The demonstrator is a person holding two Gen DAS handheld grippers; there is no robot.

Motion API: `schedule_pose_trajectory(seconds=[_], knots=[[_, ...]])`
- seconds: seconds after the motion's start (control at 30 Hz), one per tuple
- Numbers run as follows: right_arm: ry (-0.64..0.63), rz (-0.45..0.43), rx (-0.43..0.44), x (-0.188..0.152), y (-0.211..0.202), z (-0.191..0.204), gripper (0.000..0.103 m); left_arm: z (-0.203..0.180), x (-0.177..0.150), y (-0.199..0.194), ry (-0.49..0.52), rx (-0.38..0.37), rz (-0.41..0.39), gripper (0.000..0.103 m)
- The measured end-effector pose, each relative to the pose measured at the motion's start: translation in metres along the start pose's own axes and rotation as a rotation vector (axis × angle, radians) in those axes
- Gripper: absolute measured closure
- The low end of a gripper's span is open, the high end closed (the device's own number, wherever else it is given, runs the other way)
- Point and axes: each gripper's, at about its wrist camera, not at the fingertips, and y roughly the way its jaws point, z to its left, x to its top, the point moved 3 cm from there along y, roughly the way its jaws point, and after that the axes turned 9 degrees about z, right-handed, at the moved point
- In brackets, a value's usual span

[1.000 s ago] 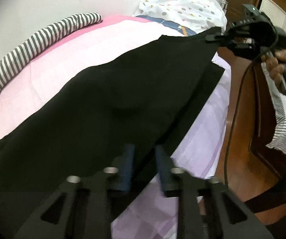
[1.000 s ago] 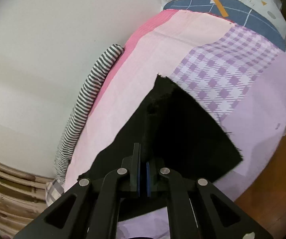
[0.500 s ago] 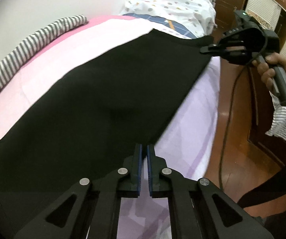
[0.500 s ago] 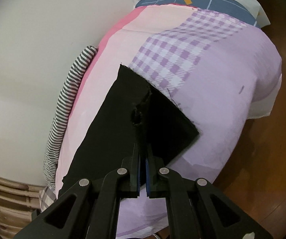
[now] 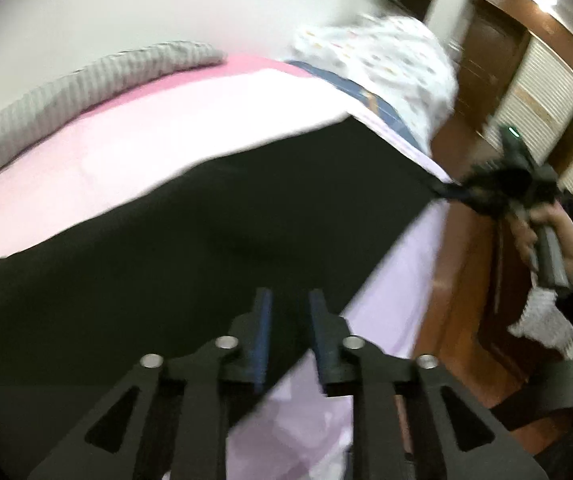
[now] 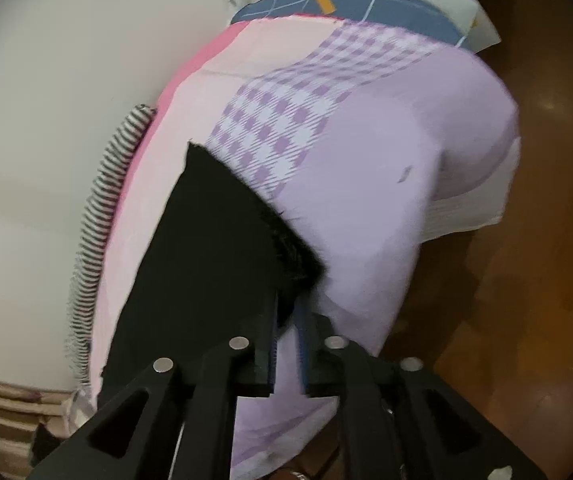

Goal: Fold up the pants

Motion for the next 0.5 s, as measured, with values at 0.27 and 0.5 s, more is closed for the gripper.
schedule_pose_trajectory(seconds=[0.27,0.5], knots=[[-0.249,-0.045,-0.075,-0.003,-0.03,0.065,0.077,0.108,-0.031,-0.042,-0.305,0.143,-0.042,0.076],[-0.606,0.196,0.083,-0.041,0.046,0.216,0.076,0.182,-0.086,-0.075,-0.505,0.309,-0.064,0.076]])
